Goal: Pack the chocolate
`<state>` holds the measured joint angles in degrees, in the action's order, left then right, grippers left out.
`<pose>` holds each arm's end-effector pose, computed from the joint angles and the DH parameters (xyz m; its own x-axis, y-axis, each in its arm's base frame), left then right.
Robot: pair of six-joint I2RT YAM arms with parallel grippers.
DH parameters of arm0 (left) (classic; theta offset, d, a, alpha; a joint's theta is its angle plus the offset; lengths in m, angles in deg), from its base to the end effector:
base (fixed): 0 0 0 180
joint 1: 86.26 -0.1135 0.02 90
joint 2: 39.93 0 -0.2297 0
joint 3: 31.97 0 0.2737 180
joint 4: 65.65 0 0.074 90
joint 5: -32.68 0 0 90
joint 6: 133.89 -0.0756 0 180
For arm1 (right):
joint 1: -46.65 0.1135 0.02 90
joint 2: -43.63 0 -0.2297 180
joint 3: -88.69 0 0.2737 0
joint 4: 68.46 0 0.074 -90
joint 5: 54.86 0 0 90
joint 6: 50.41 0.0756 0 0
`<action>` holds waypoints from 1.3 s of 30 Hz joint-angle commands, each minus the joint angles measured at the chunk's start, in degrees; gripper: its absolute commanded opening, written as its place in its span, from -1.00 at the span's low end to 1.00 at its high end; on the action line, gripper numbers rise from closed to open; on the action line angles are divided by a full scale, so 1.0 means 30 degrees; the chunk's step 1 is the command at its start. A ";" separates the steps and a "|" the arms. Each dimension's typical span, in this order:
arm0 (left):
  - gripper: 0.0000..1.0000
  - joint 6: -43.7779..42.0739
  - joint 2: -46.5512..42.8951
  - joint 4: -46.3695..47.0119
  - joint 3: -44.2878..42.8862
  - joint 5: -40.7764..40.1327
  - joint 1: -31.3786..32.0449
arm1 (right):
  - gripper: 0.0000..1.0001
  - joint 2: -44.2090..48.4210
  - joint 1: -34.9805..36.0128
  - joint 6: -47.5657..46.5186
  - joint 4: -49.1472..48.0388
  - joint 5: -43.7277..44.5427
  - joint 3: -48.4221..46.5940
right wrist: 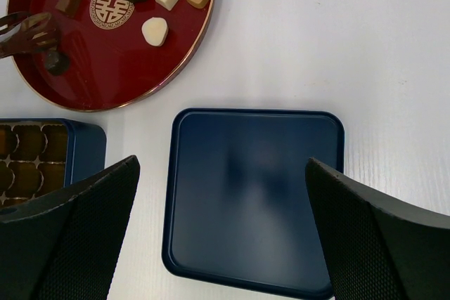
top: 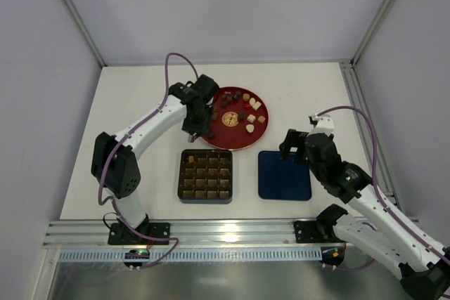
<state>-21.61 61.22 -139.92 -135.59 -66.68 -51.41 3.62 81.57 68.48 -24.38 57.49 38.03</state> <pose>0.3224 -0.2095 0.2095 -0.9194 0.1843 -0.3476 0.1876 0.9819 0.0245 0.2076 0.1099 0.2325 -0.5256 0.1780 -0.8319 -0.0175 0.9754 0.2198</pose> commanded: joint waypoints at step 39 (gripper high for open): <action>-0.45 -0.0279 -0.0433 -0.1408 -0.2434 -0.0657 0.0278 | 0.99 0.0270 0.0080 0.0128 -0.0278 0.0285 0.0098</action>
<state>-21.83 60.71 -142.98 -139.96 -67.42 -50.76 4.01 81.57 68.67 -24.33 57.49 38.75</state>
